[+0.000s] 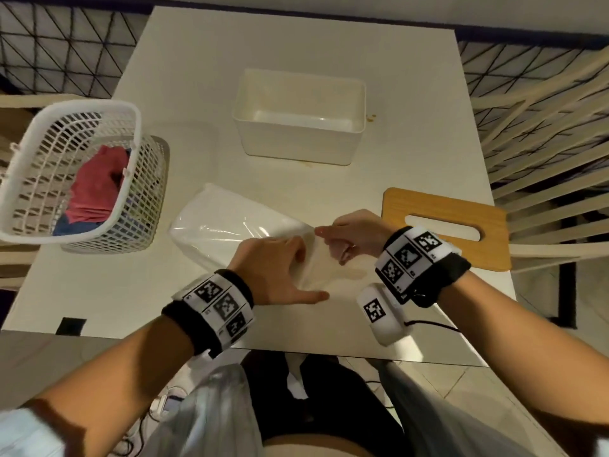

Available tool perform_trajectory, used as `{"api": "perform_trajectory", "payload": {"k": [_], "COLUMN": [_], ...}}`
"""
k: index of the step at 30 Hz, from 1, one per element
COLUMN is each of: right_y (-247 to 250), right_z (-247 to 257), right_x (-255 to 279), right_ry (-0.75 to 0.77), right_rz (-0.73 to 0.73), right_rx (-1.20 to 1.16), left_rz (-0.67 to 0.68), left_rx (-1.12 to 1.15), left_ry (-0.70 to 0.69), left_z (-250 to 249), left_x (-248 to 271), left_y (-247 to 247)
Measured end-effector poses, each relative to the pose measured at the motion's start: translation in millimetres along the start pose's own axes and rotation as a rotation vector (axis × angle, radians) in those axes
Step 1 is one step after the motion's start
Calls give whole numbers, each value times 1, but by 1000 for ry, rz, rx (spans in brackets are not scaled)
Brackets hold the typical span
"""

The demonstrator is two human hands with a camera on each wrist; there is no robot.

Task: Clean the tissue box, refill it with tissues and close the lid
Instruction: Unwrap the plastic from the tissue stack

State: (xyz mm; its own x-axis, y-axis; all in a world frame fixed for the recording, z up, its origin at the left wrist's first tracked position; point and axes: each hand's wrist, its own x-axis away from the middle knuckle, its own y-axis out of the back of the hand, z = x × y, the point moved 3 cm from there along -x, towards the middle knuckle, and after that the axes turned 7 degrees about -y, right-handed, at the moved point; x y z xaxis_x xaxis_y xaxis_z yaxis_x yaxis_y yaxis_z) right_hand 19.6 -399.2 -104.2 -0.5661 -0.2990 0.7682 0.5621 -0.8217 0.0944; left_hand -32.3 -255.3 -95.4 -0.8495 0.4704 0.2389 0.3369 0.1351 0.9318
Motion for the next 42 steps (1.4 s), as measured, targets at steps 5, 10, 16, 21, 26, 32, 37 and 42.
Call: {"api": "perform_trajectory", "payload": {"k": [5, 10, 16, 21, 26, 32, 37, 42], "right_y": [-8, -3, -22, -47, -56, -67, -82, -101], "right_z": [18, 11, -36, -47, -54, -64, -72, -86], "right_x": [2, 12, 21, 15, 13, 27, 35, 29], "right_ry": [20, 196, 216, 245, 317, 507, 538, 585], "right_rz": [-8, -276, -284, -163, -206, -381, -495, -558], "right_rx": [-14, 127, 302, 322, 448, 473, 602, 757], "left_rz": [-51, -98, -379, -344, -107, 5, 33, 11], "left_rx": [-21, 412, 686, 57, -178, -287, -330, -21], "left_ry": [73, 188, 64, -280, -308, -250, -258, -48], "left_z": [-2, 18, 18, 9, 7, 3, -5, 7], "left_x": [-2, 7, 11, -2, -19, -40, -58, -67], "left_y": [3, 8, 12, 18, 15, 14, 15, 19]}}
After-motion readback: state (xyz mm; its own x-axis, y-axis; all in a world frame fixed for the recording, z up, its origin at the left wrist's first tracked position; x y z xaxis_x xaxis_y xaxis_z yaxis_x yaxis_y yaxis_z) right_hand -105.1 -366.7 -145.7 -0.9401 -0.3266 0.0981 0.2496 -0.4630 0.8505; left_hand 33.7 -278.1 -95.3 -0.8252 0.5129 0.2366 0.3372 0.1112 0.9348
